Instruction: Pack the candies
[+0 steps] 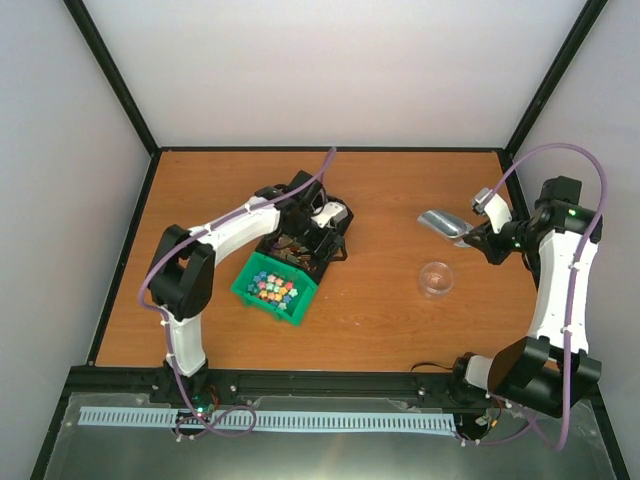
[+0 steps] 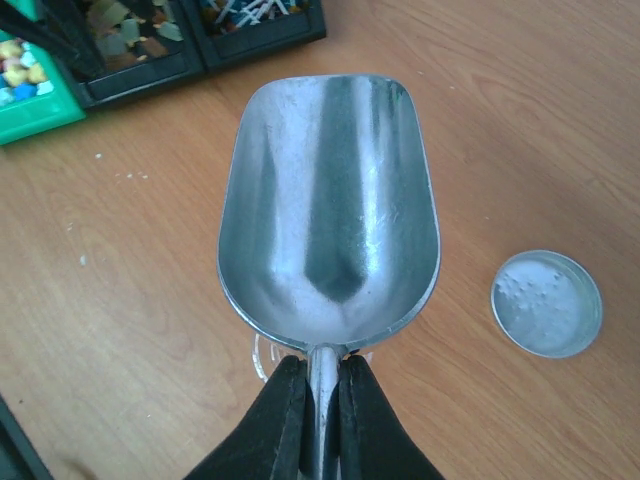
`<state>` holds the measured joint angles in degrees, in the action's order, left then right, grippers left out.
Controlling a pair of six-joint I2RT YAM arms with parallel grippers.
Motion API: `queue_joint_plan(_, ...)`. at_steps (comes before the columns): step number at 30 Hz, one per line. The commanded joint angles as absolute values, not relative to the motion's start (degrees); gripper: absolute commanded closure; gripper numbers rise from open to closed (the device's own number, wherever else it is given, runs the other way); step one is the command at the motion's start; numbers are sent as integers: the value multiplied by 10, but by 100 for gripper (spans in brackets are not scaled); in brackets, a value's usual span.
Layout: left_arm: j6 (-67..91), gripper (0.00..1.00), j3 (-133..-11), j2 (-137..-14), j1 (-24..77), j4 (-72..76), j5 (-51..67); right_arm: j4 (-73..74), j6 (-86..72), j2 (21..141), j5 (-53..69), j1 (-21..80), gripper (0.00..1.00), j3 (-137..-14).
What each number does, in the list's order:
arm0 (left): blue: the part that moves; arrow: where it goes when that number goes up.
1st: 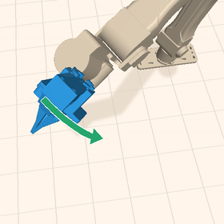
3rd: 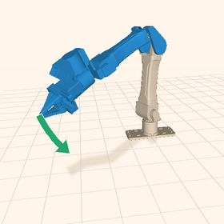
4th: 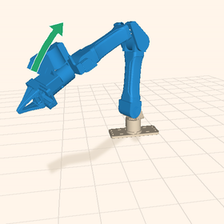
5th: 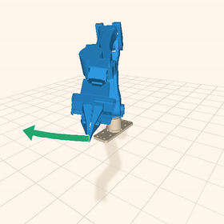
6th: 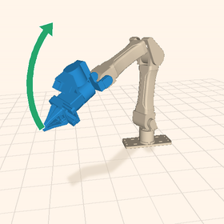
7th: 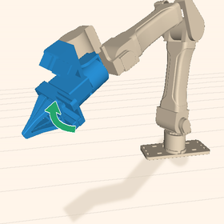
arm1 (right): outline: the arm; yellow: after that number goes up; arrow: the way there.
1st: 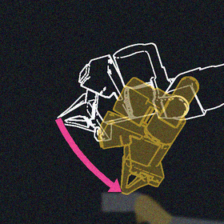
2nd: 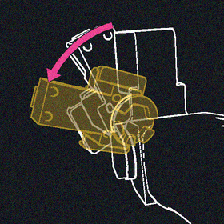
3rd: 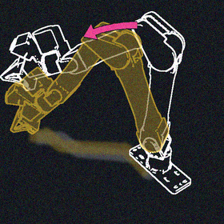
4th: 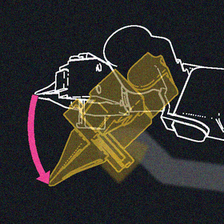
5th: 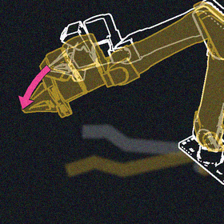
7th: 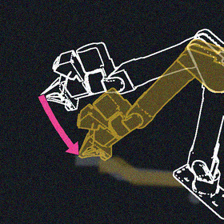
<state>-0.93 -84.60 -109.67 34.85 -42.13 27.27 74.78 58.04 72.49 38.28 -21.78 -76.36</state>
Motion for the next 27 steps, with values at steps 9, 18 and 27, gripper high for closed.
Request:
queue_joint_plan(9, -97, 1, -875, -995, 210, -495, 267, 781, 578, 722, 430, -147, 97, -796)
queue_joint_plan(18, -125, 10, -812, -977, 52, -519, 296, 706, 442, 722, 345, 75, 97, -791)
queue_joint_plan(27, -172, 18, -679, -893, 37, -503, 301, 634, 344, 779, 267, 266, 97, -780)
